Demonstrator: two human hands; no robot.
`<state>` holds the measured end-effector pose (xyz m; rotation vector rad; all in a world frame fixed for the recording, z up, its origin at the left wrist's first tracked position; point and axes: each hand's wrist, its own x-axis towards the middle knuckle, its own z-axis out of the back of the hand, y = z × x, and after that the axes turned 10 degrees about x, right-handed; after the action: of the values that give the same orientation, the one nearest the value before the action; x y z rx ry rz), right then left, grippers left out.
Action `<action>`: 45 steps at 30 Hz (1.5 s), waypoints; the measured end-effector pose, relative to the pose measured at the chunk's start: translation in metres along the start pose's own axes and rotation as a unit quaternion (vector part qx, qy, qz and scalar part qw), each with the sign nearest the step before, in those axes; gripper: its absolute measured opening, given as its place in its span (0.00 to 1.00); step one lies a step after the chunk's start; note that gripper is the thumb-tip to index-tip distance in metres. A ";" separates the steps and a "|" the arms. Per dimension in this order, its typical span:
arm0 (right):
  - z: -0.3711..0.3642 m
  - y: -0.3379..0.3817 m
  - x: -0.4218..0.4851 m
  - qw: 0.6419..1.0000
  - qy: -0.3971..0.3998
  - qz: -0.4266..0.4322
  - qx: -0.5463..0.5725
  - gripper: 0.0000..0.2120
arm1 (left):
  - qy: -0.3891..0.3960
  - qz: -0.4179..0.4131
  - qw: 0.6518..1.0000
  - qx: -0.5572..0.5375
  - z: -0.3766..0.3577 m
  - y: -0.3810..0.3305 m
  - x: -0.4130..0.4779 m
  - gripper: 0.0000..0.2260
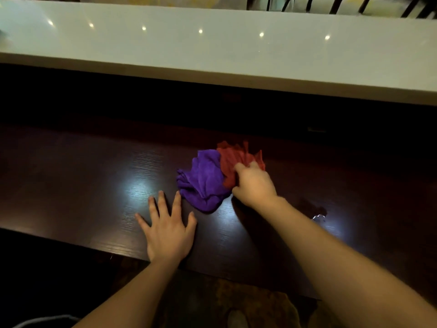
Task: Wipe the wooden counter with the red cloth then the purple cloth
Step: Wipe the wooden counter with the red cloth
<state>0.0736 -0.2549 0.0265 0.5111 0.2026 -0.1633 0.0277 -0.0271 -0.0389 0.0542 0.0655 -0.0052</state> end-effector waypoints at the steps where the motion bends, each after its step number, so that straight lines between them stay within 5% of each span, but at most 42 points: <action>1: -0.002 0.001 -0.013 1.000 -0.005 -0.012 0.016 0.21 | -0.001 0.001 1.000 0.001 0.001 0.000 0.000 0.31; 8: -0.041 -0.009 -0.124 0.998 -0.027 -0.045 0.046 0.21 | 0.013 -0.009 1.000 -0.005 0.006 -0.001 -0.001 0.30; 13: -0.052 -0.021 -0.121 0.994 -0.093 0.005 -0.061 0.37 | 0.019 -0.019 0.999 -0.022 0.008 -0.001 -0.002 0.30; 21: -0.068 -0.040 -0.165 0.995 -0.090 0.035 -0.039 0.29 | -0.034 -0.056 0.995 -0.076 0.009 0.007 -0.011 0.26; 27: -0.046 -0.112 -0.220 0.977 -0.199 -0.083 -0.001 0.17 | -0.084 -0.152 0.980 -0.101 0.008 -0.008 -0.048 0.29; 34: -0.019 -0.141 -0.169 0.968 -0.195 -0.160 0.007 0.31 | -0.049 -0.298 0.953 -0.011 0.007 -0.082 -0.076 0.29; 42: -0.024 -0.161 -0.219 0.985 -0.138 -0.100 -0.029 0.30 | -0.026 -0.240 0.970 -0.031 0.001 -0.102 -0.066 0.28; 45: 0.001 -0.178 -0.172 0.972 -0.170 -0.159 -0.018 0.30 | -0.029 -0.229 0.972 -0.042 -0.002 -0.103 -0.065 0.28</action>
<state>-0.1288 -0.3901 -0.0159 0.4051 -0.0508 -0.5546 -0.0384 -0.1292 -0.0422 -0.0468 0.0177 -0.4663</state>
